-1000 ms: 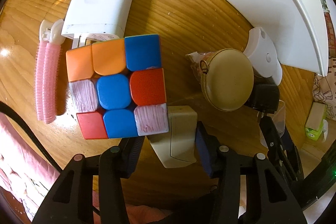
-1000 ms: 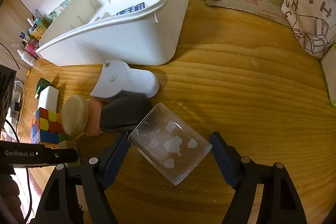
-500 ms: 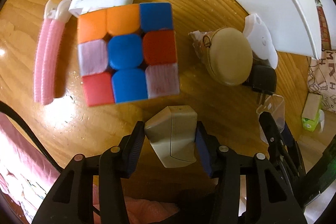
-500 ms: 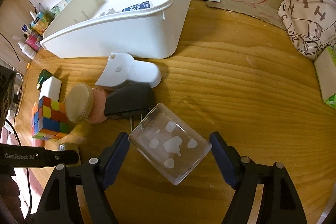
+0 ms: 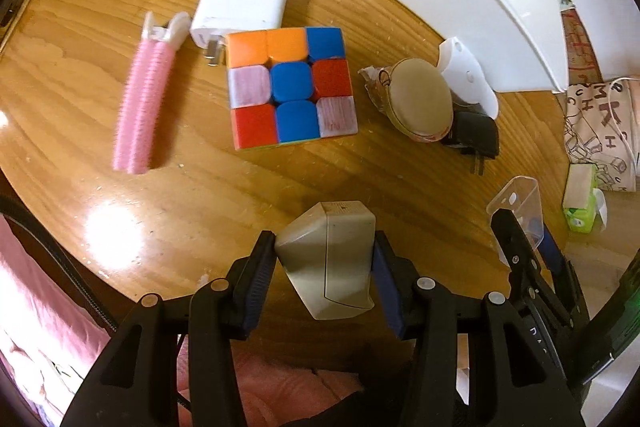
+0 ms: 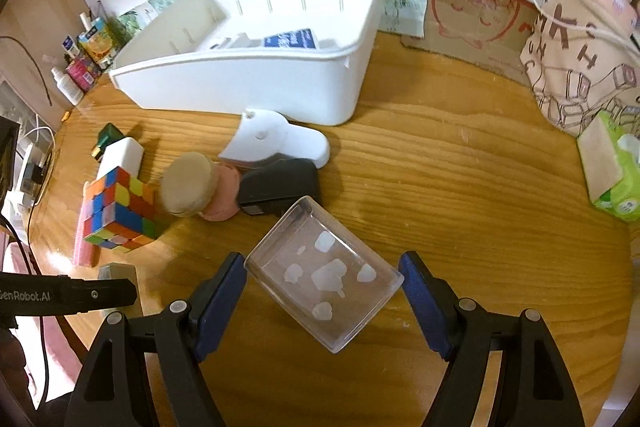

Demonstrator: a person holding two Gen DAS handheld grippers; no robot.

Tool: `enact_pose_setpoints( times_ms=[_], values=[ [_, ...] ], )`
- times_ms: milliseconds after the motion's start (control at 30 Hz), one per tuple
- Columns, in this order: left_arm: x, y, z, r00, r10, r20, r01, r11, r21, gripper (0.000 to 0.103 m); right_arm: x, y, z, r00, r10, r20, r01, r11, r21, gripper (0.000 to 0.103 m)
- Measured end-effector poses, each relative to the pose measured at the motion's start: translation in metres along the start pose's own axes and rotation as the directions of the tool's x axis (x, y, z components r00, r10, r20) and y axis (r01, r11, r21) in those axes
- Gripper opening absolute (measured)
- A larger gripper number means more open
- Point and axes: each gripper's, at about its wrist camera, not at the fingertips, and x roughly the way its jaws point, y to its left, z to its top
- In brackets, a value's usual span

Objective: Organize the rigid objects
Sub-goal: 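Lift the paper piece with the left tool while the right tool carries the clear box to the bin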

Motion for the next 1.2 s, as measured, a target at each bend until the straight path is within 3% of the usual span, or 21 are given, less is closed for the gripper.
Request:
enact_pose_setpoints(
  times_ms=[367, 567, 800, 1200],
  values=[
    [-0.032, 0.02, -0.042, 0.991, 0.016, 0.135, -0.021, 0.999, 0.034, 0.051, -0.032, 0.025, -0.011, 0.994, 0.029, 0.106, -0.021, 0.997, -0.071, 0.079],
    [-0.051, 0.021, -0.057, 0.97, 0.002, 0.243, -0.011, 0.999, 0.036, 0.051, -0.048, 0.044, -0.013, 0.981, 0.08, 0.179, -0.058, 0.99, -0.128, 0.079],
    [-0.085, 0.028, -0.064, 0.927, -0.057, 0.37, 0.035, 0.997, 0.066, 0.051, -0.068, 0.068, -0.014, 0.95, 0.154, 0.273, -0.095, 0.972, -0.217, 0.079],
    [-0.127, 0.046, -0.047, 0.817, -0.16, 0.554, 0.083, 0.983, 0.162, 0.051, -0.078, 0.095, -0.001, 0.905, 0.205, 0.372, -0.124, 0.965, -0.23, 0.079]
  ],
)
